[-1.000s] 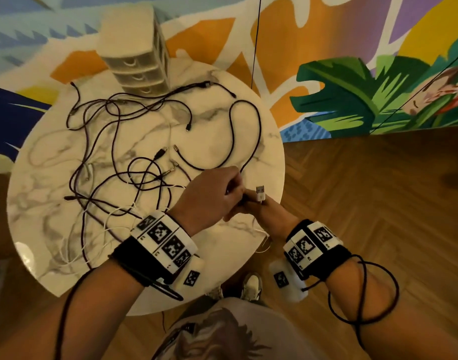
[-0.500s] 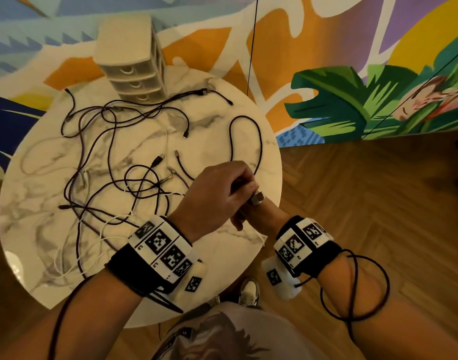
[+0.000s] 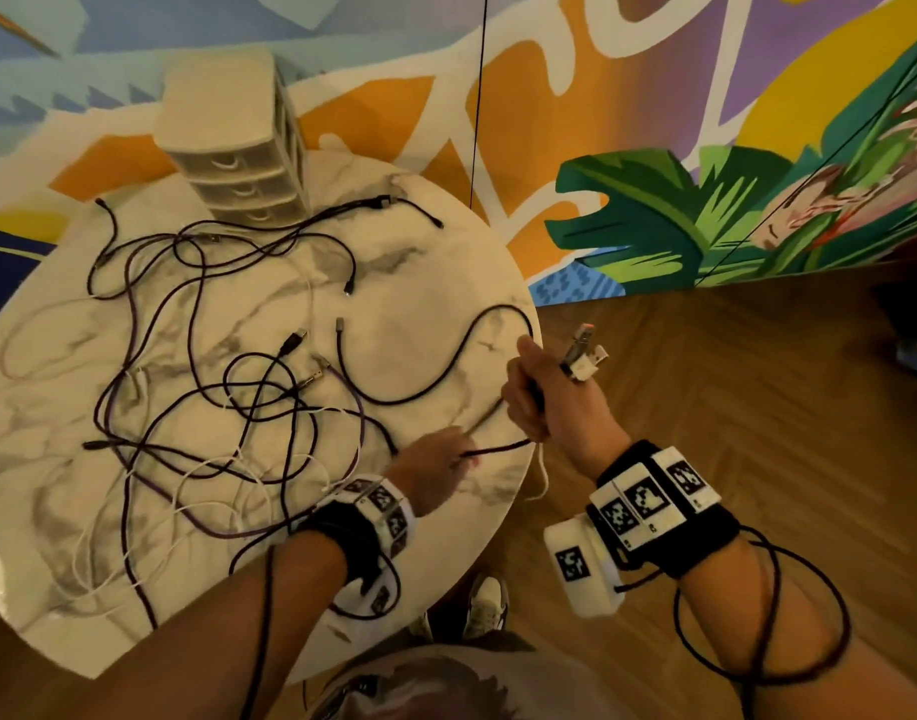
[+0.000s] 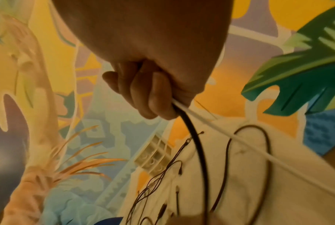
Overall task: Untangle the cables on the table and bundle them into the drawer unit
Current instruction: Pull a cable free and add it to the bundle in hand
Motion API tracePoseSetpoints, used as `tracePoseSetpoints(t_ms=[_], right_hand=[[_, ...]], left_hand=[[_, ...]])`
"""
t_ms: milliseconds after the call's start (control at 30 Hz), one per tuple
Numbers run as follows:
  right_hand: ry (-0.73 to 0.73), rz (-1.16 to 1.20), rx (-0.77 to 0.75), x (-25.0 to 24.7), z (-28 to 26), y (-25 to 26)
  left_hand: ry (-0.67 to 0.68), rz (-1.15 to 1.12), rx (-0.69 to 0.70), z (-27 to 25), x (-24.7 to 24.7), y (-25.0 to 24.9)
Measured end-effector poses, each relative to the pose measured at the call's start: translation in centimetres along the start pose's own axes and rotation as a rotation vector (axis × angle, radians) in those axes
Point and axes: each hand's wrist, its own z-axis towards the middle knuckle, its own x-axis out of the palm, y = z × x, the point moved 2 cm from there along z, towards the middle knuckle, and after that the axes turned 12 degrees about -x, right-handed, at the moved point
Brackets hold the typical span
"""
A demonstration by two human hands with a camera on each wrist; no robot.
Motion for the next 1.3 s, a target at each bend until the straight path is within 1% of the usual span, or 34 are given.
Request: tracePoseSetpoints(t_ms=[67,133,200,267,300,333,433,467,533,567,600,633,667,700,767,833,867,900,933,967,1000,1033,1100,1133,1167,1200,1233,1267,1300], right_hand=[[-0.102,-0.116,-0.015,-1.5,0.0,0.5],[-0.238,-0.317,-0.063,-3.3,-0.1,1.0],[-0.352,-0.471,-0.115,-4.9,-0.1,0.9],[-0.401,-0.549,-0.131,-5.4,-0.1,0.8],[-0.382,-0.565,-0.13,-5.2,0.0,0.7],[-0.324,-0.566,-0.112,-4.7,0.0,0.4],[-0.048,-0.51,-0.006,-1.3,-0.1,-0.5],[-0.006,-0.486,0.003,-0.1,0.0,-0.6],[-0.001,-0.35,-0.023,1.6,0.4,-0.2],[-0.024,-0.237,-0.022,2.0,0.7,0.2],[-0.034,-0.166,-0.028,2.2,0.9,0.6],[-0.041,-0.164,-0.046,2.1,1.1,0.8],[-0.063,-0.221,-0.08,1.8,1.3,0.9],[-0.096,-0.291,-0.131,1.4,1.4,1.0],[-0.207,-0.37,-0.23,0.3,1.4,1.5],[-0.401,-0.319,-0.243,-1.3,1.5,2.3],[-0.511,-0.265,-0.246,-2.3,1.4,2.6],[-0.599,-0.206,-0.259,-3.0,1.3,2.9],[-0.65,-0.161,-0.275,-3.3,1.2,3.0],[-0.651,-0.134,-0.285,-3.2,1.0,2.6],[-0.602,-0.115,-0.283,-2.3,0.9,2.1],[-0.518,-0.1,-0.266,-1.0,0.8,1.3],[-0.313,-0.06,-0.183,2.1,0.3,0.0],[-0.232,-0.038,-0.136,3.2,0.2,-0.1],[-0.191,-0.031,-0.107,3.7,0.1,-0.1],[-0.18,-0.046,-0.104,3.7,0.1,0.1],[-0.186,-0.091,-0.131,3.3,0.1,0.5],[-0.201,-0.132,-0.171,2.9,0.1,1.0],[-0.231,-0.153,-0.215,2.4,0.0,1.5]], left_hand=[[-0.103,0.049,-0.07,0.3,-1.7,3.2],[-0.189,0.03,-0.113,0.6,-4.5,5.3],[-0.269,-0.065,-0.151,0.9,-7.6,6.2],[-0.332,-0.181,-0.19,0.9,-10.3,5.8],[-0.366,-0.184,-0.202,0.5,-11.4,5.0],[-0.409,-0.135,-0.198,0.1,-12.3,3.8],[-0.54,0.154,-0.152,-2.6,-13.0,-1.9],[-0.563,0.257,-0.114,-3.6,-12.5,-3.9],[-0.565,0.417,-0.016,-5.5,-10.8,-7.3],[-0.543,0.427,0.035,-6.1,-9.8,-8.5],[-0.518,0.38,0.073,-6.4,-9.0,-9.1],[-0.486,0.292,0.085,-6.5,-8.5,-9.3],[-0.45,0.172,0.088,-6.2,-7.9,-8.9],[-0.405,0.071,0.068,-5.9,-7.4,-8.1],[-0.294,-0.017,-0.036,-4.7,-5.8,-5.0],[-0.204,-0.099,-0.167,-4.1,-4.7,-0.9],[-0.2,-0.135,-0.226,-3.9,-4.8,0.9],[-0.231,-0.141,-0.273,-3.8,-5.5,2.0],[-0.3,-0.111,-0.293,-3.8,-6.6,2.4],[-0.377,-0.058,-0.273,-4.0,-7.7,1.9],[-0.448,0.009,-0.214,-4.4,-8.9,0.4],[-0.498,0.101,-0.131,-5.1,-9.9,-1.7],[-0.538,0.34,0.042,-6.4,-10.5,-6.3],[-0.537,0.437,0.091,-7.2,-10.4,-8.0],[-0.538,0.497,0.119,-7.7,-10.0,-9.1],[-0.547,0.51,0.136,-8.0,-9.6,-9.3],[-0.549,0.477,0.139,-8.0,-9.3,-8.9],[-0.547,0.425,0.139,-7.7,-8.9,-8.0],[-0.517,0.383,0.117,-7.3,-8.6,-6.8]])
